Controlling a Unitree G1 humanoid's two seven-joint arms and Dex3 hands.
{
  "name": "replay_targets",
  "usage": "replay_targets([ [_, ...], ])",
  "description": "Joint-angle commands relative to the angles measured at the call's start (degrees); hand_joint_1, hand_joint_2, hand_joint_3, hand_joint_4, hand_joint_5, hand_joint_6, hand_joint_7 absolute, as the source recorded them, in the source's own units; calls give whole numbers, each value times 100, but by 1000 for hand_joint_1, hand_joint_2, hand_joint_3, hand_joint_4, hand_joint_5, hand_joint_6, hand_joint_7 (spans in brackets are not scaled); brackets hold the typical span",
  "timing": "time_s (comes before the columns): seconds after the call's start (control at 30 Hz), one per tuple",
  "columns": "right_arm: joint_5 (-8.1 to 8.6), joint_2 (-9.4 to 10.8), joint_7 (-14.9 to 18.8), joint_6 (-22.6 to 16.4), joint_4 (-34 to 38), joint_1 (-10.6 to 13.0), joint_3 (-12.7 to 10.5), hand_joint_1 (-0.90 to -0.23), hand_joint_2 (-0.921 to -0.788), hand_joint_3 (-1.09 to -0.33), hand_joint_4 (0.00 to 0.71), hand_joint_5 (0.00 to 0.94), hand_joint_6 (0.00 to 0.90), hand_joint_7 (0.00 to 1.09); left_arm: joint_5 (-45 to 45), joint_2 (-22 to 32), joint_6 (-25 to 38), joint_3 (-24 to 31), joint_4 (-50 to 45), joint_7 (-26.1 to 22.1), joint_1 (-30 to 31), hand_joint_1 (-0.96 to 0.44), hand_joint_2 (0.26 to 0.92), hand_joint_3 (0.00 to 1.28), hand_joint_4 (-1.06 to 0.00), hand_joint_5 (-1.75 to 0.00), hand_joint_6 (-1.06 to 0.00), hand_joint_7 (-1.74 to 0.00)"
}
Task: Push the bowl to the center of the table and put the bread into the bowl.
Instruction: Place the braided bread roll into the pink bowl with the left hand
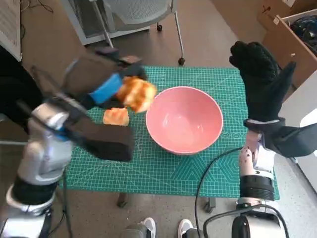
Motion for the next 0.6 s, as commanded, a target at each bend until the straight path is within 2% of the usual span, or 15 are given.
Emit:
replay_targets([
  [0.03, -37, -23, -68, 41, -88, 202, 22, -510, -921, -549, 373, 0, 336, 252, 55, -243, -748, -447, 859, 268, -526, 1, 920, 28, -761, -1092, -642, -1143],
  [0.3, -69, -53, -115, 43, -232, 299, 40, -516, -921, -552, 360, 0, 324, 255, 106, -540, -1920, -966, 2387, 557, -1148, 1, 919, 18, -729, -1085, -701, -1121],
  [0.6, -81, -88, -225, 91, -424, 391, 52, -512, -921, -561, 358, 0, 319, 267, 189, -828, -2690, -1309, 4011, 841, -1652, 0, 920, 39, -708, -1120, -669, -1142],
])
